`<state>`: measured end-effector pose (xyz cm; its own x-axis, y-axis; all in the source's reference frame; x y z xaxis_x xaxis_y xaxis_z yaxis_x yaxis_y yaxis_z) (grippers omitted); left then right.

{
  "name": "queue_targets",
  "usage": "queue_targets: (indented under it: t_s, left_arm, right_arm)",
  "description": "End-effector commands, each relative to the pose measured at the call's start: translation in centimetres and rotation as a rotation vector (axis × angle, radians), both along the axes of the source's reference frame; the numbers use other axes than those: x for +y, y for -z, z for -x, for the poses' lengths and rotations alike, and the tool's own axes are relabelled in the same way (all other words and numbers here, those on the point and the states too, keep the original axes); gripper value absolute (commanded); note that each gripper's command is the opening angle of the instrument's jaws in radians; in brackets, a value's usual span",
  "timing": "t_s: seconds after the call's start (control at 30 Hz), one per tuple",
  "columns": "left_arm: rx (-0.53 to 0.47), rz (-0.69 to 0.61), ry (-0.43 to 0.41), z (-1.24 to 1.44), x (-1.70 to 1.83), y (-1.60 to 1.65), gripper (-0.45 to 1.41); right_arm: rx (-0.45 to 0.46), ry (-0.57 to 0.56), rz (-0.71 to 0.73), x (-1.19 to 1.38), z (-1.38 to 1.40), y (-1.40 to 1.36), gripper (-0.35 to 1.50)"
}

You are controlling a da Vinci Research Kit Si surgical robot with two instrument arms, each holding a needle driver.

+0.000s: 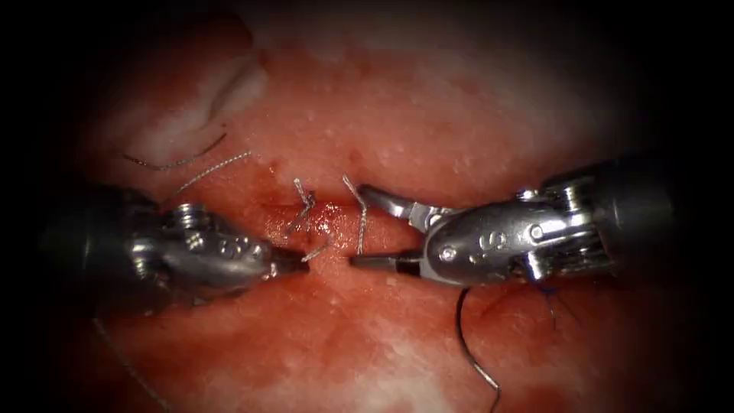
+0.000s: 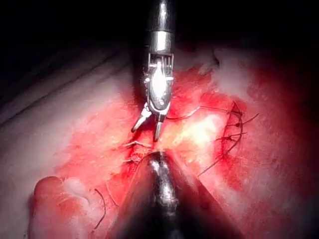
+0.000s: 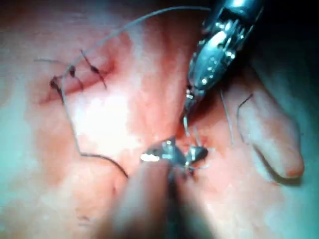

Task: Wound Closure
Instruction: Use the left tool to grab the suture end and then cut with the right gripper.

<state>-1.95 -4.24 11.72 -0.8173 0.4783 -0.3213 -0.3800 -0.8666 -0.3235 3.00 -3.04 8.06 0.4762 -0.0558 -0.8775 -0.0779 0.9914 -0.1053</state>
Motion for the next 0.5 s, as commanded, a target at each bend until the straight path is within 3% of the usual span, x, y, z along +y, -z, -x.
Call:
queue_targets:
  t_s: [0.03,0.47,0.5]
  left_arm:
    - [-0.003,0.0,-0.009,-0.01,-0.04,-0.06,-0.45]
    - [0.058,-0.056,-0.045,-0.98,-0.35,-0.28,-0.45]
    - [0.065,-0.059,-0.045,-1.0,-0.37,-0.3,-0.3]
  right_arm:
    - [0.002,0.001,0.0,-0.04,-0.04,-0.04,1.4]
    - [-0.001,-0.005,0.003,-0.05,-0.03,-0.05,1.35]
    - [-0.001,-0.005,0.004,-0.05,-0.03,-0.05,1.35]
